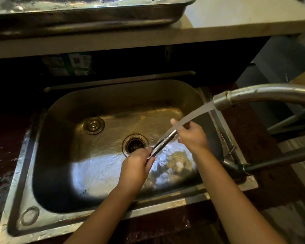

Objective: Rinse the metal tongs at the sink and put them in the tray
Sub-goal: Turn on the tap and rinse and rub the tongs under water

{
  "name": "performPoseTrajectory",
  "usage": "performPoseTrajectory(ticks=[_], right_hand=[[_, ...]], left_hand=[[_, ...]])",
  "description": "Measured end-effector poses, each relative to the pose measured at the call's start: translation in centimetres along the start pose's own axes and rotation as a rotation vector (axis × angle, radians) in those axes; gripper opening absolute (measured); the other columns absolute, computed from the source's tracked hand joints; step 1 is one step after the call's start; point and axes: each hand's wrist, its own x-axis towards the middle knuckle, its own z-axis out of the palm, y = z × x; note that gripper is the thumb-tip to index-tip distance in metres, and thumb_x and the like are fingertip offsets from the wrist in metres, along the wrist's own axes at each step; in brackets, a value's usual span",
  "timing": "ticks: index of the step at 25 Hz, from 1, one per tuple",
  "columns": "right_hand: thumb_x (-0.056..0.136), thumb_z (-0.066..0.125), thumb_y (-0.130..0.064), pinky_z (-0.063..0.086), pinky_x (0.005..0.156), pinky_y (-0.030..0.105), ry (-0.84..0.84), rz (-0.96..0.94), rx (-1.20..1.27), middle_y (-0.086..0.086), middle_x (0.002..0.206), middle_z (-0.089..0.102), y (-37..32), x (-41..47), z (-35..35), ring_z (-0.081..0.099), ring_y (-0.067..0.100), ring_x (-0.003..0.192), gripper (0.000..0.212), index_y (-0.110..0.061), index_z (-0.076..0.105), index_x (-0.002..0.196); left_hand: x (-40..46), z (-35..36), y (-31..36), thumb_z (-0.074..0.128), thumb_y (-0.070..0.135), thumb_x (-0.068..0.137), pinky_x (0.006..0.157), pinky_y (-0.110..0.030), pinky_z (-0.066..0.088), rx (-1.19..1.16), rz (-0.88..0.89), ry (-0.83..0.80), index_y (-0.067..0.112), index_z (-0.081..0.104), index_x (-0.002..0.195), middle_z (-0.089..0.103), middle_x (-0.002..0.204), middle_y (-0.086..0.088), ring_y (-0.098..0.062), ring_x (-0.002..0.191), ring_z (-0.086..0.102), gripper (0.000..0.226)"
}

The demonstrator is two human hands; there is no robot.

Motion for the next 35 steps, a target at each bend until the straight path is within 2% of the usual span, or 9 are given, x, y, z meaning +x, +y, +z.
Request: performPoseTrajectory(ticks=[4, 9, 13, 16, 20, 24, 28, 32, 35], right_hand=[[0.085, 0.063, -0.011, 0.057, 0.074, 0.035, -0.036, 0.078, 0.227, 0.023, 0.099, 0.067, 0.6, 0.2, -0.1, 0.067, 0.030, 0.088, 0.017, 0.002, 0.062, 0.096], [0.089, 0.050, 0.005, 0.056, 0.069, 0.022, -0.266, -0.082, 0.351, 0.005, 0.083, 0.064, -0.3, -0.9, -0.7, 0.064, 0.018, 0.082, 0.023, 0.006, 0.055, 0.112], [0.088, 0.054, 0.000, 0.056, 0.073, 0.020, -0.355, -0.162, 0.353, 0.010, 0.095, 0.064, -1.7, -1.2, -1.3, 0.064, 0.018, 0.088, 0.023, 0.001, 0.055, 0.111], [0.089, 0.054, -0.003, 0.055, 0.081, 0.026, -0.344, -0.246, 0.372, 0.007, 0.101, 0.065, -2.2, -1.6, -1.4, 0.065, 0.016, 0.094, 0.019, -0.013, 0.058, 0.104], [0.087, 0.056, -0.001, 0.054, 0.086, 0.041, -0.226, -0.265, 0.428, 0.015, 0.104, 0.068, -2.3, -0.7, -1.9, 0.065, 0.029, 0.099, 0.021, -0.004, 0.059, 0.108], [0.087, 0.055, 0.001, 0.056, 0.064, 0.019, -0.165, -0.259, 0.529, -0.005, 0.077, 0.074, -1.7, 0.1, -2.8, 0.070, 0.009, 0.077, 0.018, -0.015, 0.061, 0.094], [0.086, 0.057, 0.003, 0.055, 0.062, 0.015, -0.228, -0.226, 0.456, -0.008, 0.075, 0.076, -0.1, -1.2, -0.8, 0.071, 0.005, 0.077, 0.024, -0.019, 0.063, 0.093], [0.084, 0.060, -0.001, 0.053, 0.059, 0.010, -0.289, -0.271, 0.406, -0.020, 0.072, 0.074, -0.8, -2.1, -0.1, 0.069, -0.003, 0.074, 0.025, -0.026, 0.062, 0.082], [0.085, 0.061, -0.006, 0.057, 0.069, 0.019, -0.233, -0.274, 0.487, -0.007, 0.087, 0.073, -1.8, -1.2, -1.0, 0.069, 0.010, 0.089, 0.019, -0.024, 0.064, 0.088]], left_hand=[[-0.7, 0.4, 0.3, 0.067, 0.020, 0.077, 0.058, -0.028, 0.049, 0.148, 0.061, 0.012, 0.017, 0.063, 0.102, 0.069, 0.088, -0.002, -0.023, 0.078, 0.065, 0.025], [2.2, -0.9, 0.6, 0.059, 0.030, 0.085, 0.072, -0.024, 0.049, -0.638, -0.354, -0.372, 0.029, 0.069, 0.089, 0.069, 0.083, 0.007, -0.013, 0.082, 0.065, 0.011], [5.2, -2.8, 1.1, 0.058, 0.025, 0.086, 0.061, -0.012, 0.050, -0.829, -0.307, -0.456, 0.015, 0.069, 0.099, 0.071, 0.085, 0.002, -0.005, 0.075, 0.066, 0.020], [6.4, -3.1, 1.7, 0.065, 0.020, 0.080, 0.070, -0.022, 0.056, -0.928, -0.274, -0.419, 0.021, 0.072, 0.086, 0.074, 0.085, 0.001, -0.014, 0.083, 0.069, 0.009], [4.6, -2.0, 0.2, 0.066, 0.022, 0.080, 0.069, -0.021, 0.054, -0.852, -0.252, -0.565, 0.016, 0.073, 0.084, 0.076, 0.080, 0.002, -0.014, 0.080, 0.069, 0.010], [1.5, -1.2, -2.6, 0.067, 0.017, 0.080, 0.074, -0.022, 0.056, -0.792, -0.348, -0.701, 0.014, 0.075, 0.086, 0.076, 0.081, 0.002, -0.013, 0.080, 0.069, 0.011], [3.4, -1.7, -1.1, 0.065, 0.013, 0.082, 0.079, -0.029, 0.055, -0.837, -0.364, -0.581, 0.014, 0.073, 0.090, 0.074, 0.088, -0.006, -0.018, 0.087, 0.068, 0.012], [5.3, -3.0, 0.7, 0.063, 0.011, 0.082, 0.064, -0.016, 0.054, -0.943, -0.329, -0.468, 0.013, 0.072, 0.090, 0.075, 0.085, -0.003, -0.014, 0.082, 0.070, 0.012], [3.6, -3.1, -0.3, 0.061, 0.011, 0.083, 0.070, -0.022, 0.056, -0.915, -0.347, -0.562, 0.014, 0.070, 0.095, 0.074, 0.093, -0.008, -0.018, 0.089, 0.069, 0.016]])
